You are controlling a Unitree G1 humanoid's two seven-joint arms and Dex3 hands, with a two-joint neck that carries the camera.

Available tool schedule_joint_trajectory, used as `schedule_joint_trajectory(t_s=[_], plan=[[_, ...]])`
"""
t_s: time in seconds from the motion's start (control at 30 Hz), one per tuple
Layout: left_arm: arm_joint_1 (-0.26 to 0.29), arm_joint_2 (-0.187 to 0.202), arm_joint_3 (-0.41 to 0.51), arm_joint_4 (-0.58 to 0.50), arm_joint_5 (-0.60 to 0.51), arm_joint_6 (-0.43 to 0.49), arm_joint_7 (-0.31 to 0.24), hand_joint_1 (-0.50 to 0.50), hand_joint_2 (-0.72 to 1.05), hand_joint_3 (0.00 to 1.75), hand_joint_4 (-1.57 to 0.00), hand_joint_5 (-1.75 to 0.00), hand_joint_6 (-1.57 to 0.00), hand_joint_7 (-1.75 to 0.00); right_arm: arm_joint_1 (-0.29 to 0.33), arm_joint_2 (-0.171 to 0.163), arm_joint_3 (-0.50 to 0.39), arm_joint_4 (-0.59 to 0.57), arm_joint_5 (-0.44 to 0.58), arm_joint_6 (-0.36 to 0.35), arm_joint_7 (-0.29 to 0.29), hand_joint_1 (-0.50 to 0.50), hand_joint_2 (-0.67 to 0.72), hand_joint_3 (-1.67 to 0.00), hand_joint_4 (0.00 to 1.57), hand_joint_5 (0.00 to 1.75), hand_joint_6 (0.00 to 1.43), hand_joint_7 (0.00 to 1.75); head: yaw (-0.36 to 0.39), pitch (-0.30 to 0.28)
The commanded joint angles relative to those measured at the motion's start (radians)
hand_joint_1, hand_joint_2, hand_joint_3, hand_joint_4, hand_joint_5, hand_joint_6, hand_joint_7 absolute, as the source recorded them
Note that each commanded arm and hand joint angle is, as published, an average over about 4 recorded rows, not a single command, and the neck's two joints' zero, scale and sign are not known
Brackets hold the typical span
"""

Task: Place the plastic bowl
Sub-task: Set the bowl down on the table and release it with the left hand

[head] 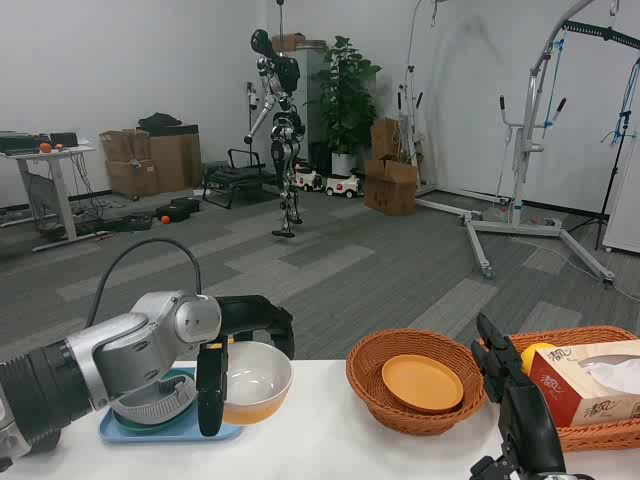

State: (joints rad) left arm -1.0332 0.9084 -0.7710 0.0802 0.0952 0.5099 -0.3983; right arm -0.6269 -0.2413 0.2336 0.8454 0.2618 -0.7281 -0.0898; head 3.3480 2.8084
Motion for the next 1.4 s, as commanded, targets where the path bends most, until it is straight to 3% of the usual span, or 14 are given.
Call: schedule_joint_trajectory(t_s=[0.03,0.7,0.83,1.03,1.4], plan=[[0.044,0.006,0.052,-0.043,0.006,0.002,-0.008,0.48,0.52,0.00,-1.38,-1.75,-1.39,-1.47,0.020,0.001,0.004,-0.029,0.032,-0.001,0.001,-0.46,0.47,0.00,0.00,0.00,0.00,0.00,-0.030,-0.028],[0.057,-0.003,0.058,-0.036,0.014,0.002,-0.007,0.48,0.52,0.00,-1.38,-1.75,-1.40,-1.47,0.018,0.001,0.006,-0.024,0.032,0.003,0.001,-0.46,0.47,0.00,0.00,0.00,0.00,0.00,-0.006,-0.036],[0.085,-0.042,0.054,0.010,0.056,-0.008,-0.007,0.48,0.52,0.00,-1.38,-1.75,-1.40,-1.47,0.018,0.003,0.006,-0.018,0.033,0.004,0.001,-0.46,0.47,0.00,0.00,0.00,0.00,0.00,-0.010,-0.071],[0.129,-0.131,0.054,0.130,0.086,-0.070,-0.006,0.48,0.52,0.00,-1.35,-1.75,-1.37,-1.47,0.017,0.004,0.013,-0.016,0.034,0.004,0.001,-0.46,0.47,0.00,0.00,0.00,0.00,0.00,-0.002,-0.116],[0.133,-0.264,0.028,0.379,0.096,-0.253,0.018,0.48,0.52,0.00,-1.33,-1.75,-1.36,-1.47,0.008,0.002,0.056,-0.006,0.058,0.002,0.001,-0.46,0.47,0.00,0.00,0.00,0.00,0.00,0.004,-0.197]])
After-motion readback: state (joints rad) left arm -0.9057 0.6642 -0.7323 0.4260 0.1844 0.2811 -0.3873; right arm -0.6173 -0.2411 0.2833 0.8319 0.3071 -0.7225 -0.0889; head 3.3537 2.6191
